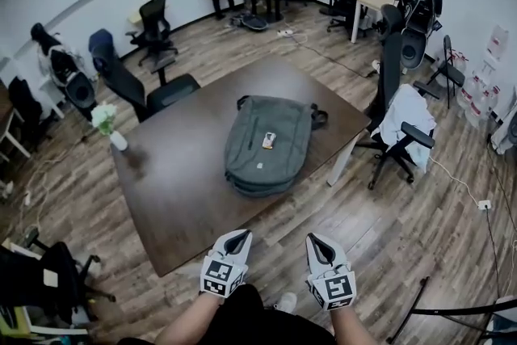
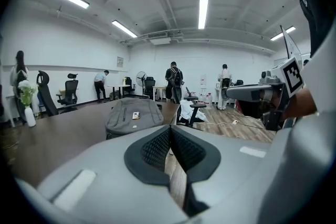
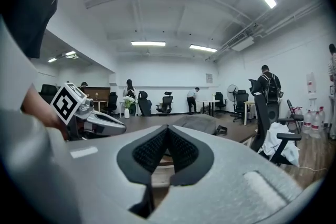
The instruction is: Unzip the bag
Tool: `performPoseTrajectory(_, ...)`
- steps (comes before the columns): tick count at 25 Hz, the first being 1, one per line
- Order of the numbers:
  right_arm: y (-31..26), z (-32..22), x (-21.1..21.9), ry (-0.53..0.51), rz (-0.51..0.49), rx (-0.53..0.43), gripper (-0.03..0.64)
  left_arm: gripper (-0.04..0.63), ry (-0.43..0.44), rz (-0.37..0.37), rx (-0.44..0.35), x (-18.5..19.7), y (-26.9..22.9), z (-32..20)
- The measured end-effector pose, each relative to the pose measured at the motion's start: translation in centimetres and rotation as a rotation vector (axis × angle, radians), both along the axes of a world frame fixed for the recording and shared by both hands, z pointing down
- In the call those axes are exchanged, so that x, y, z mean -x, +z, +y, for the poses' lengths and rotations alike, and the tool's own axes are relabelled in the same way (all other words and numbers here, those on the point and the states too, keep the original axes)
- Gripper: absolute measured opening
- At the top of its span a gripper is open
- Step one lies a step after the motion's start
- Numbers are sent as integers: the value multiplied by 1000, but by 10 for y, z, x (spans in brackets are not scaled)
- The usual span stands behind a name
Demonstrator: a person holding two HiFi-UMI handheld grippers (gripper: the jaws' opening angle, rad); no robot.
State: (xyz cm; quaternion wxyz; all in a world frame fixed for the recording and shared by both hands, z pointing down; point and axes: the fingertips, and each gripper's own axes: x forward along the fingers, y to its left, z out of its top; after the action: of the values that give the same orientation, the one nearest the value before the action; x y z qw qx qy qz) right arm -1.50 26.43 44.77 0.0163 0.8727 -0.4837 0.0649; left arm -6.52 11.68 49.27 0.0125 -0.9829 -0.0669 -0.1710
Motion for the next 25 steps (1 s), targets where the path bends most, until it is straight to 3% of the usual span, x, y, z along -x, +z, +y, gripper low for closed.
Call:
performPoseTrajectory(12, 8, -105, -59, -218, 12, 54, 3, 17, -180, -56, 13, -37, 32, -87)
performPoseTrajectory(17, 18, -154, -82, -294, 9, 107, 3, 17, -230, -99, 18, -56, 46, -127)
performPoseTrajectory(25, 41, -206, -101, -383, -28, 211, 3, 17, -255, -106, 36, -84, 63, -163)
